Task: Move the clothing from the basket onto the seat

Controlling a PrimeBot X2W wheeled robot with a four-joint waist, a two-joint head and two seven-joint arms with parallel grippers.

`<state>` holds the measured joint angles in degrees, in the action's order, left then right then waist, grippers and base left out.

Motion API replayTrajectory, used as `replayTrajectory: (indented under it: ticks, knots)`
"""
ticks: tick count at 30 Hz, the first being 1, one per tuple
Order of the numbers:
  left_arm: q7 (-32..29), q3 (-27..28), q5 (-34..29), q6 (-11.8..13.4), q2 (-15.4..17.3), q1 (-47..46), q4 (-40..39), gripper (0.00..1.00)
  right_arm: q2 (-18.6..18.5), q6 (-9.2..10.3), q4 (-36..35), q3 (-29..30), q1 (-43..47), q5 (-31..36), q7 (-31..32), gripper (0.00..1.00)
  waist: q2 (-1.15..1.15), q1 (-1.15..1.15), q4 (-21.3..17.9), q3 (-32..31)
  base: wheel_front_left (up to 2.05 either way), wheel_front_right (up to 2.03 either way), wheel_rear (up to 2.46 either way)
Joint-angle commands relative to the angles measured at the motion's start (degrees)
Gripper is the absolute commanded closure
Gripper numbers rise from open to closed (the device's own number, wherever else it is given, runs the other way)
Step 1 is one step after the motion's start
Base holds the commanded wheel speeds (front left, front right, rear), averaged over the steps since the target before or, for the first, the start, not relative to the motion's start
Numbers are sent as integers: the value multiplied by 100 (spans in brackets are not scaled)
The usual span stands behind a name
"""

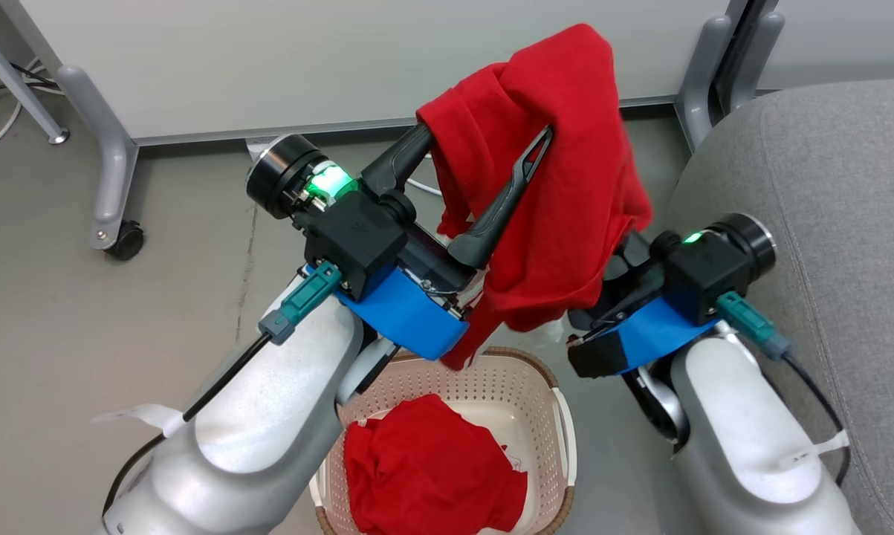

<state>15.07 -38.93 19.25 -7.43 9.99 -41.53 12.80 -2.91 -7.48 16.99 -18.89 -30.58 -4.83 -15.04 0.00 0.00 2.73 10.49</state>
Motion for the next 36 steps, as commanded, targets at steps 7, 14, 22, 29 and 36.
replayTrajectory:
  ticks: [7,14,22,29,36]
  knots:
    - [16,-92,28,-5,115,140,51,0,3,-3,-238,585,152,97,-22,100,0,0,-135,100,0,0,0]
    - [16,-253,52,-5,237,308,81,0,3,-3,-510,1098,290,145,-22,100,0,0,-438,197,0,0,0]
    - [16,-594,66,-5,410,447,76,0,3,-3,-791,1485,461,93,-22,100,0,0,-964,384,0,0,0]
    - [16,-813,66,-5,541,461,45,0,3,-3,-1034,1798,622,26,-22,100,0,0,-1463,567,0,0,0]
    - [16,-839,-16,-5,678,484,-16,0,2,-3,-1247,2150,859,-21,-23,100,0,0,-1863,709,0,0,0]
